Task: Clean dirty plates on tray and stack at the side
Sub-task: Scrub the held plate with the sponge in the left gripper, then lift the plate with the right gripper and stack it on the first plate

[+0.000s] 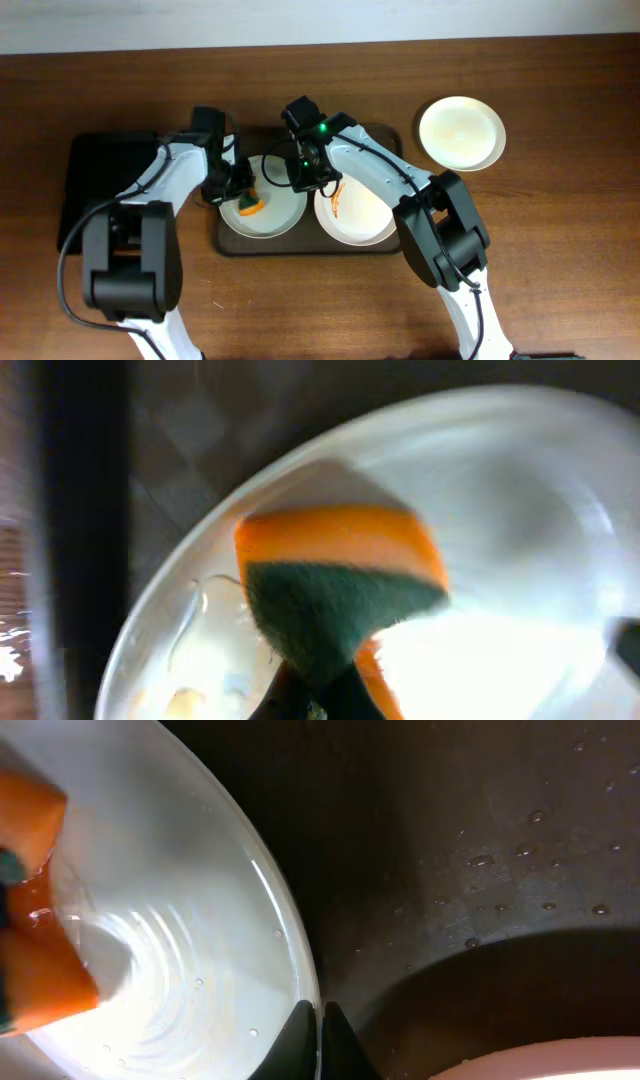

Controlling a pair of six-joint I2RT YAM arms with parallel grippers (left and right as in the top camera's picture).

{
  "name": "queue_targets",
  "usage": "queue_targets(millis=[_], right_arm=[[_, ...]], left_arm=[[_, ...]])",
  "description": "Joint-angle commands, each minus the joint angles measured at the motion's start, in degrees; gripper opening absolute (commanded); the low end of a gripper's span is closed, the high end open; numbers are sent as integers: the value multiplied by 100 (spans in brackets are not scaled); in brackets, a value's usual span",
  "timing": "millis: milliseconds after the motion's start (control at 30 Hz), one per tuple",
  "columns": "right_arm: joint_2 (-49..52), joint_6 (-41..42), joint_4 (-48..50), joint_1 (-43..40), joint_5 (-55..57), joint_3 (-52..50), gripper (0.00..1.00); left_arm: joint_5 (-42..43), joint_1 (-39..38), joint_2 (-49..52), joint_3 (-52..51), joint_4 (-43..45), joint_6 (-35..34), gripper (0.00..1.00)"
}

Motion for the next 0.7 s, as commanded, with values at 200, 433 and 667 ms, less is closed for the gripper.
queue_targets(millis=[200, 433, 667], right_arm=[[48, -46, -125, -28, 223, -2, 4], [-129, -527, -802, -26, 444, 999, 4], [-133, -1139, -2573, 916, 6905, 3464, 4]], left_arm=[[-2962, -4, -682, 614, -1117, -52, 0], [-2511, 83, -2256, 721, -1475, -216, 0], [-1355, 662, -2350, 612, -1665, -195, 0]])
